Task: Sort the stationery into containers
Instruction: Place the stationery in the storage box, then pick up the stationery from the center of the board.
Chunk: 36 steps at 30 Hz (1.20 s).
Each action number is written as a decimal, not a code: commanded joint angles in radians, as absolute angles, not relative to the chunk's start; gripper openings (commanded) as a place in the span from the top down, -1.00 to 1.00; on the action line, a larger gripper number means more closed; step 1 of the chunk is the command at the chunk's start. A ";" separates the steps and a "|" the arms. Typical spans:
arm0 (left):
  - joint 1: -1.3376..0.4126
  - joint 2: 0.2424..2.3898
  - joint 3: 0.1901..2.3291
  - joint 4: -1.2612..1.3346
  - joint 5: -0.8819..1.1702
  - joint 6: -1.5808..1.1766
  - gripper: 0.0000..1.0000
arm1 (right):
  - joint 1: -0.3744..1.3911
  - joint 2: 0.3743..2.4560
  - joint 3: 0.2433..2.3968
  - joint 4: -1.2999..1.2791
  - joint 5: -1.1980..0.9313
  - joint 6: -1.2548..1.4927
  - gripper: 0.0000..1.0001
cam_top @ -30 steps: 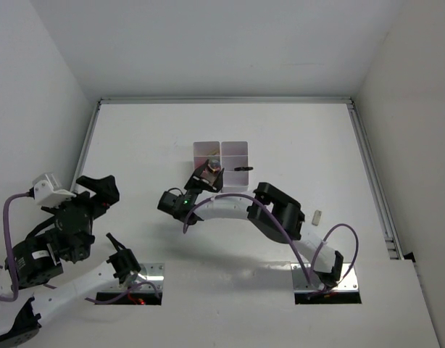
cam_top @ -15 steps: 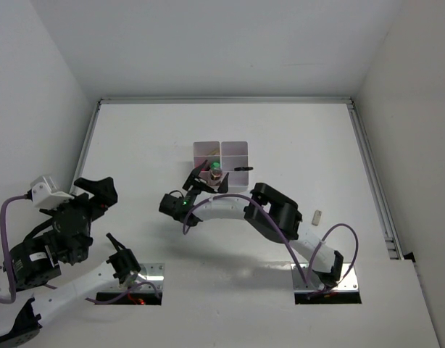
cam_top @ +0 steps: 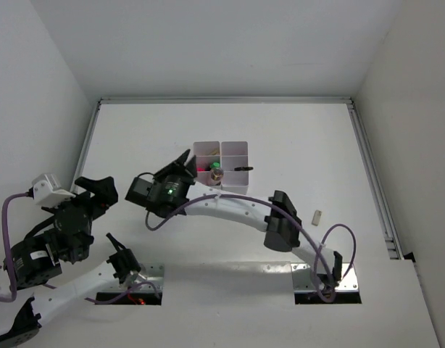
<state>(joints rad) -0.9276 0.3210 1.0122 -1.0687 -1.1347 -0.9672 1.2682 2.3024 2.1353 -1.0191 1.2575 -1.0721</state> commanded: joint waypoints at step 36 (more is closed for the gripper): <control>-0.986 1.069 0.994 -0.370 -0.113 -0.319 -0.01 | 0.227 1.517 1.323 -0.980 -0.444 -0.390 0.27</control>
<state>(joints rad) -0.9756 1.1667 0.9733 -0.4244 -0.0906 -0.3683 0.2474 1.5936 1.4109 -0.9329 -0.2077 -0.2638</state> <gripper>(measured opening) 0.437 0.292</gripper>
